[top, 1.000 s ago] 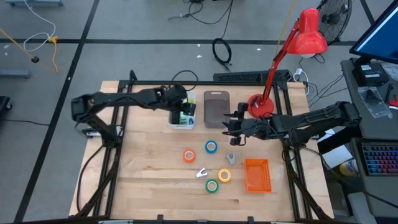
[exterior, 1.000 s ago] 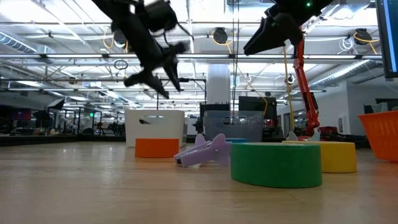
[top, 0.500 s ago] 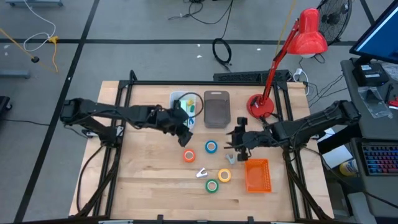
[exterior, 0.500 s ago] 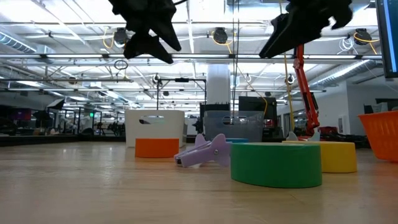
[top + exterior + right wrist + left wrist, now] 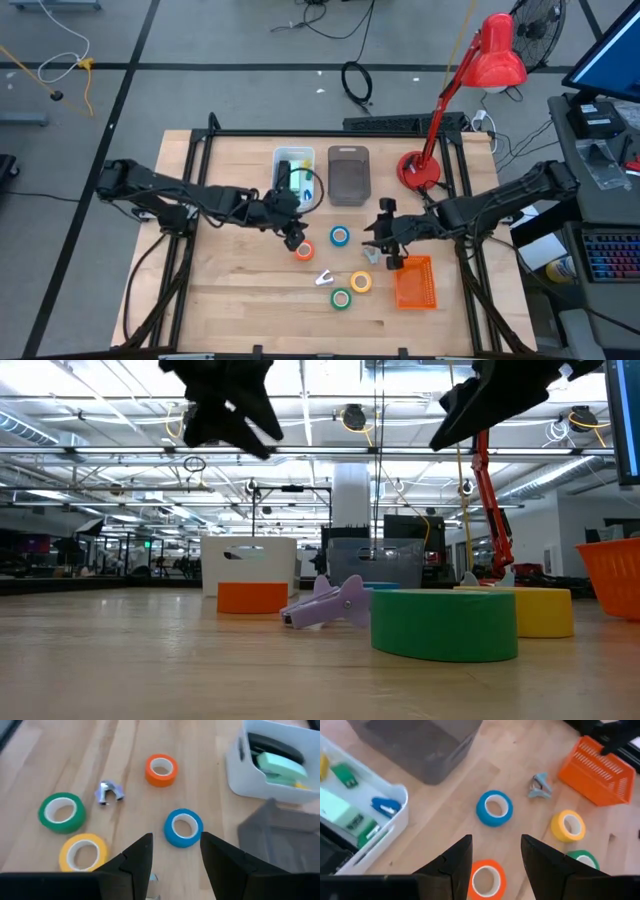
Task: Pick and place Stapler, Stapler remover, tape
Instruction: Put the blue tape into the black bin
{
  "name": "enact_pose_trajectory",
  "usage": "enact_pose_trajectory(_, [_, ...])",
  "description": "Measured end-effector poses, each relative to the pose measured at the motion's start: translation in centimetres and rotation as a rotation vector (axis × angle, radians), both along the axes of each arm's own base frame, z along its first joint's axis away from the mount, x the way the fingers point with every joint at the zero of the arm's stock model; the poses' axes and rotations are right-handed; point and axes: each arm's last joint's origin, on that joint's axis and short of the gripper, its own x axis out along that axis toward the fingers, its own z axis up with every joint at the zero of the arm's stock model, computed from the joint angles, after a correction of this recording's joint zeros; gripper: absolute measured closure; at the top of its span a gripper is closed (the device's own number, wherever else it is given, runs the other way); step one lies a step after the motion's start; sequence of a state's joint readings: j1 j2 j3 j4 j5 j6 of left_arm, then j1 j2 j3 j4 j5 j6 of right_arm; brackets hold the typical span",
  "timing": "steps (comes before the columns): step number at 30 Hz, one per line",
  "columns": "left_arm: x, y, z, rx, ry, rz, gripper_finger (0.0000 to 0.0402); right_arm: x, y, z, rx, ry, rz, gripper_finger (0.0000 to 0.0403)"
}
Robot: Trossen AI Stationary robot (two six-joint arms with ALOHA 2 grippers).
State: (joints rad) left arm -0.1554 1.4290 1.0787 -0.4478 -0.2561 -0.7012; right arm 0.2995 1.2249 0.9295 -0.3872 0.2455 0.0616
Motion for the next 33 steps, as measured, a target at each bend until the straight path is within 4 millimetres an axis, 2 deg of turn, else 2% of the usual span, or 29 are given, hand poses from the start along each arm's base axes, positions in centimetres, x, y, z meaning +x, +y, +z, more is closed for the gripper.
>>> enact_pose_trajectory(4, [-1.0, 0.1, -2.0, -0.048, -0.086, 0.005, 0.0231, 1.0, -0.5, -0.5, -0.003, 0.009, 0.044, 0.0245])
enact_pose_trajectory(7, [-2.4, 0.1, -3.5, -0.073, -0.137, -0.012, 0.0231, 2.6, -0.9, -0.7, -0.010, 0.036, 0.068, 0.0245])
enact_pose_trajectory(12, [-5.0, 0.0, -3.8, -0.080, -0.235, -0.017, 0.0231, 5.4, -1.5, -1.2, -0.063, 0.108, 0.132, 0.0245])
enact_pose_trajectory(14, [-6.3, 0.1, -4.0, -0.057, -0.241, -0.020, 0.0231, 6.0, -1.9, -2.0, -0.086, 0.176, 0.140, 0.0245])
enact_pose_trajectory(20, [-9.7, 0.1, -4.1, -0.006, -0.320, 0.000, 0.0231, 8.4, -2.5, -3.5, -0.036, 0.189, 0.196, 0.0245])
enact_pose_trajectory(26, [-12.7, 0.2, -4.2, 0.004, -0.417, 0.003, 0.0231, 9.2, -3.1, -5.6, -0.022, 0.250, 0.222, 0.0245])
enact_pose_trajectory(33, [-14.2, -0.1, -4.0, 0.042, -0.449, -0.028, 0.0231, 10.1, -3.4, -8.7, -0.033, 0.331, 0.242, 0.0245])
